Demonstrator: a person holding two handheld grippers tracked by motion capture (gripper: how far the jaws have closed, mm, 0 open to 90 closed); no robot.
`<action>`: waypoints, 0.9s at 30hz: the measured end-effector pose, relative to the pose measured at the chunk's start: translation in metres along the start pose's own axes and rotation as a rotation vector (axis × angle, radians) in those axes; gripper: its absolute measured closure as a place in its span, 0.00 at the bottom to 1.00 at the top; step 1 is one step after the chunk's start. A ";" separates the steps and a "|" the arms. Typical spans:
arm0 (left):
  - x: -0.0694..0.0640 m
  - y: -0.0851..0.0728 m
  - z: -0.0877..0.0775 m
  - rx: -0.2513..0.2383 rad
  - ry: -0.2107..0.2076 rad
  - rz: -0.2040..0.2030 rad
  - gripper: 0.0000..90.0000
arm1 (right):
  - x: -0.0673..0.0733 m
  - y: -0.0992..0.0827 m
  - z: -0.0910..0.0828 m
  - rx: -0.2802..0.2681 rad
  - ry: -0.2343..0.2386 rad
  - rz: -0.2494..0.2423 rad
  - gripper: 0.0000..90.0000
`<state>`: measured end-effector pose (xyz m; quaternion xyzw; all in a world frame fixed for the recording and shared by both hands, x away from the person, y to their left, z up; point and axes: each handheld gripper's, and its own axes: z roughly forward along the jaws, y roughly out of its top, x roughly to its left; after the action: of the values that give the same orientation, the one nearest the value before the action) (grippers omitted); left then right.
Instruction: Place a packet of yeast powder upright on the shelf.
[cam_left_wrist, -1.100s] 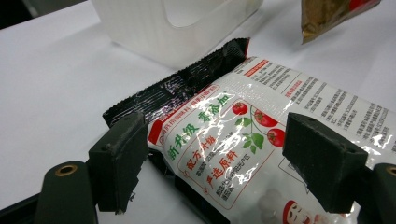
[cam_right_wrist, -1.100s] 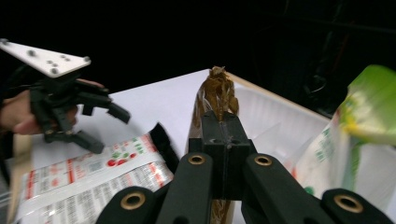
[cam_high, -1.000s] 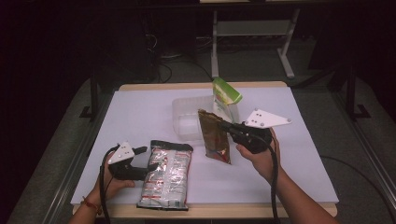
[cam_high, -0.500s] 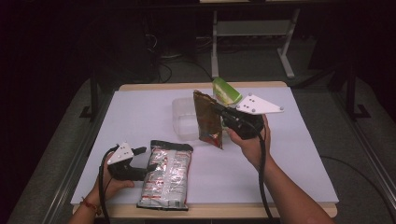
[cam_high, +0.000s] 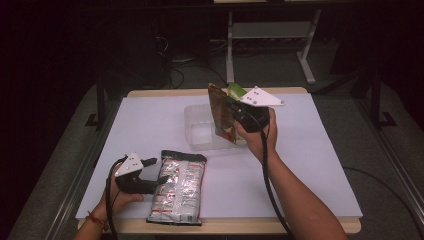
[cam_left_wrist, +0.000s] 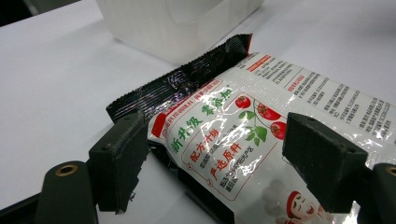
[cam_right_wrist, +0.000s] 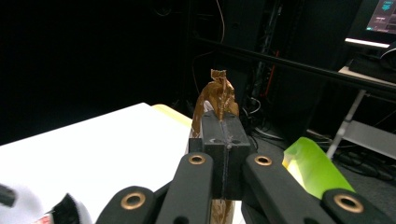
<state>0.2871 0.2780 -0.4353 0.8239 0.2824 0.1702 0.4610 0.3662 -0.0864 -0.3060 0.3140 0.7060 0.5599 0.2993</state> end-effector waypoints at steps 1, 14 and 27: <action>0.000 0.000 0.000 0.001 0.000 0.002 0.25 | 0.000 0.000 0.003 0.005 -0.005 0.003 1.00; 0.001 -0.002 -0.002 -0.003 -0.004 -0.002 0.25 | -0.003 -0.004 0.045 0.044 -0.053 -0.004 1.00; 0.002 -0.003 -0.002 -0.004 -0.009 -0.006 0.25 | -0.008 -0.015 0.072 0.061 -0.105 -0.018 1.00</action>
<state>0.2864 0.2814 -0.4367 0.8229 0.2825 0.1658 0.4642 0.4251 -0.0518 -0.3342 0.3456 0.7087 0.5184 0.3312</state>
